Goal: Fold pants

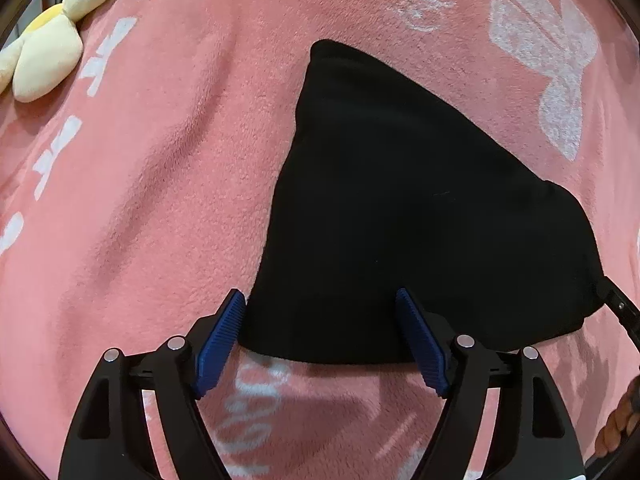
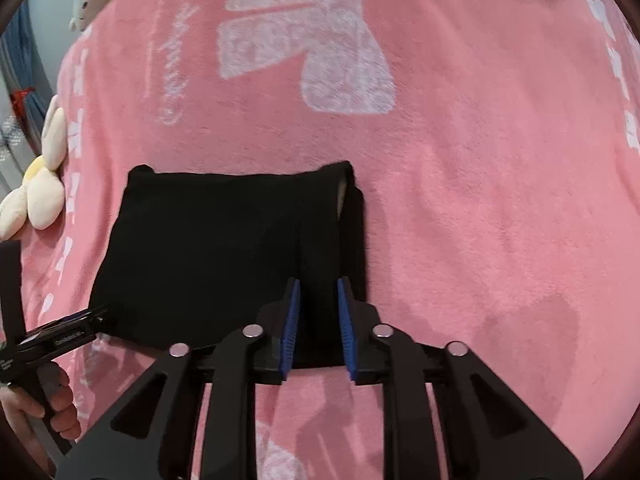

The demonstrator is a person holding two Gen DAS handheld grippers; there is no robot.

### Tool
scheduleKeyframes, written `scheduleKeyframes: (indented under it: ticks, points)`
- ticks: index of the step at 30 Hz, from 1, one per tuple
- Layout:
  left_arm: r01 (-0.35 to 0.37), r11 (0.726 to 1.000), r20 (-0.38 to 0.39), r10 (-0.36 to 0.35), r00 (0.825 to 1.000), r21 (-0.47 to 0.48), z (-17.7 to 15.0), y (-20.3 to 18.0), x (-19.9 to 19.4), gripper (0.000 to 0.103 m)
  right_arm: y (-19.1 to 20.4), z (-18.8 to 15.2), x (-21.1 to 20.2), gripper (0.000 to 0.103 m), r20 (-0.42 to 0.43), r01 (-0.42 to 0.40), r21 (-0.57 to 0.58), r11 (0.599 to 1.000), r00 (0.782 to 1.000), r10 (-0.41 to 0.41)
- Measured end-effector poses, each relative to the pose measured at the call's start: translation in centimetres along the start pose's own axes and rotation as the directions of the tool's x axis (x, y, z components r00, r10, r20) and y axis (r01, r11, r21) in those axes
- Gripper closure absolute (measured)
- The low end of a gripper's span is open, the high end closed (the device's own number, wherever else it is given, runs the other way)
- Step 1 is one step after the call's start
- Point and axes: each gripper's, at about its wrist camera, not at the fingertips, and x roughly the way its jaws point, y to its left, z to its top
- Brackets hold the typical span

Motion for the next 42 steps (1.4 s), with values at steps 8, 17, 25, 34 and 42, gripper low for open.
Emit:
scheduleKeyframes:
  ticks: [8,17,25,34,42]
  points:
    - [0.0,1.0,-0.009,0.0,1.0,0.007,0.0,-0.2,-0.2,0.025,-0.4,0.5,-1.6,0.081,0.037,-0.016,0.044,0.999,0.999,0.014]
    - [-0.039,0.997,0.017,0.038,0.999,0.069,-1.3,-0.6,-3.5,0.026,0.6,-1.7,-6.2,0.076,0.056,-0.009,0.06,0.998,0.998,0.005]
    - [-0.01,0.996,0.064,0.004,0.998,0.09,-6.1,-0.1,-8.4,0.024,3.6,-9.5,-11.5,0.064,0.059,0.083,-0.014,0.996,0.995,-0.082]
    - [-0.064,0.991,0.084,0.054,0.995,0.119,-14.2,0.9,-10.4,0.02,5.7,-14.2,-14.2,0.044,0.045,0.091,-0.021,0.996,0.995,-0.09]
    - [-0.008,1.0,0.151,0.004,0.989,0.026,-15.2,2.3,-12.4,0.02,7.8,-15.4,-14.5,0.042,0.071,0.124,-0.099,0.987,0.991,-0.117]
